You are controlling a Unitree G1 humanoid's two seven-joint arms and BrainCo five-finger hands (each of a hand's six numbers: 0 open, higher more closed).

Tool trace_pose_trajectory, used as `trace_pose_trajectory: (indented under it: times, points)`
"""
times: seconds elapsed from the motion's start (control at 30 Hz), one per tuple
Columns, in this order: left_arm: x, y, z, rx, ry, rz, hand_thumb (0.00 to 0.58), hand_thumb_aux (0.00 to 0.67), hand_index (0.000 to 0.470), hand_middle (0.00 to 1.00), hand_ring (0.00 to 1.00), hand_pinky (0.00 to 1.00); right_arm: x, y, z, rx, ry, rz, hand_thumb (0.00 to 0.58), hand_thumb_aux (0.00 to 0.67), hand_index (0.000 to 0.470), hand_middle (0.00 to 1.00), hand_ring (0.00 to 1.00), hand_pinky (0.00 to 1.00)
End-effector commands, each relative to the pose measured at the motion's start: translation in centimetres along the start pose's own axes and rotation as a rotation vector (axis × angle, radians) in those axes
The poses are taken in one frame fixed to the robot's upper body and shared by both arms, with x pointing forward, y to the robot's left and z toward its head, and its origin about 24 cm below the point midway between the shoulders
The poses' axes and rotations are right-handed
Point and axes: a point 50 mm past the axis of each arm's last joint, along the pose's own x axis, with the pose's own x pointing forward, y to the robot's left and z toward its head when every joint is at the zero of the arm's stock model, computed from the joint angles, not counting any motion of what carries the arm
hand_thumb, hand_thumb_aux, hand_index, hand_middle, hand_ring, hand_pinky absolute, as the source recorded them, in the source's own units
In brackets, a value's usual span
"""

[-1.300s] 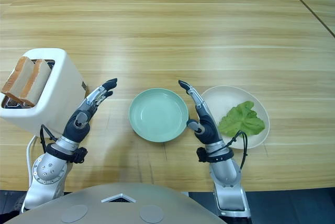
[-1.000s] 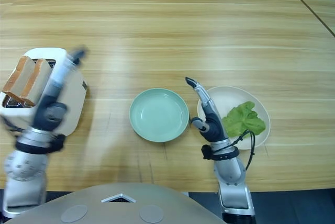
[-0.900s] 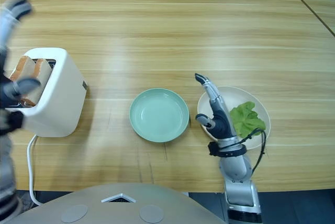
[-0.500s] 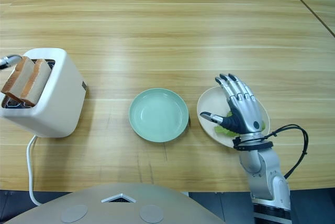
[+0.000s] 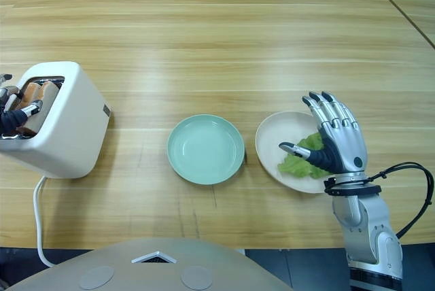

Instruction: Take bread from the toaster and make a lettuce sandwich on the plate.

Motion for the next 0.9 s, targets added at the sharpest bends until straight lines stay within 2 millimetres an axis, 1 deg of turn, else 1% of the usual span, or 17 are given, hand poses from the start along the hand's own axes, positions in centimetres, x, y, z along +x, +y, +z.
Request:
trace_pose_trajectory:
  times: [0.03, 0.17, 0.3, 0.43, 0.57, 0.73, 0.9]
  points:
    - [-0.3, 0.4, 0.0, -0.022, 0.018, 0.041, 0.0, 0.0, 0.0, 0.0, 0.0, 0.0, 0.0, 0.0, 0.1, 0.008, -0.005, 0.02, 0.0, 0.0, 0.0, 0.0, 0.0, 0.0]
    - [-0.3, 1.9, -0.4, -0.011, 0.027, 0.141, 0.0, 0.0, 0.0, 0.0, 0.0, 0.0, -0.3, 0.1, 0.1, 0.018, 0.002, 0.028, 0.0, 0.0, 0.0, 0.0, 0.0, 0.0]
    - [-0.5, 2.4, -0.8, 0.004, 0.036, 0.172, 0.0, 0.0, 0.0, 0.0, 0.0, 0.0, -0.6, 0.3, 0.2, 0.025, 0.005, 0.035, 0.0, 0.0, 0.0, 0.0, 0.0, 0.0]
    - [-0.5, 2.0, -1.7, 0.05, 0.065, 0.148, 0.0, 0.0, 0.0, 0.0, 0.0, 0.0, -0.8, 0.3, 0.3, 0.029, 0.006, 0.04, 0.0, 0.0, 0.0, 0.0, 0.0, 0.0]
    - [-0.5, 1.3, -2.2, 0.085, 0.082, 0.115, 0.0, 0.0, 0.0, 0.0, 0.0, 0.0, -1.0, 0.4, 0.4, 0.031, 0.006, 0.048, 0.0, 0.0, 0.0, 0.0, 0.0, 0.0]
    - [-0.7, 1.2, -2.9, 0.105, 0.11, 0.099, 0.0, 0.0, 0.0, 0.0, 0.0, 0.0, -1.2, 0.5, 0.3, 0.03, 0.01, 0.057, 0.0, 0.0, 0.0, 0.0, 0.0, 0.0]
    - [-0.7, 0.8, -2.2, 0.106, 0.069, 0.066, 0.0, 0.0, 0.0, 0.0, 0.0, 0.0, -1.3, 0.5, 0.1, 0.023, 0.015, 0.064, 0.0, 0.0, 0.0, 0.0, 0.0, 0.0]
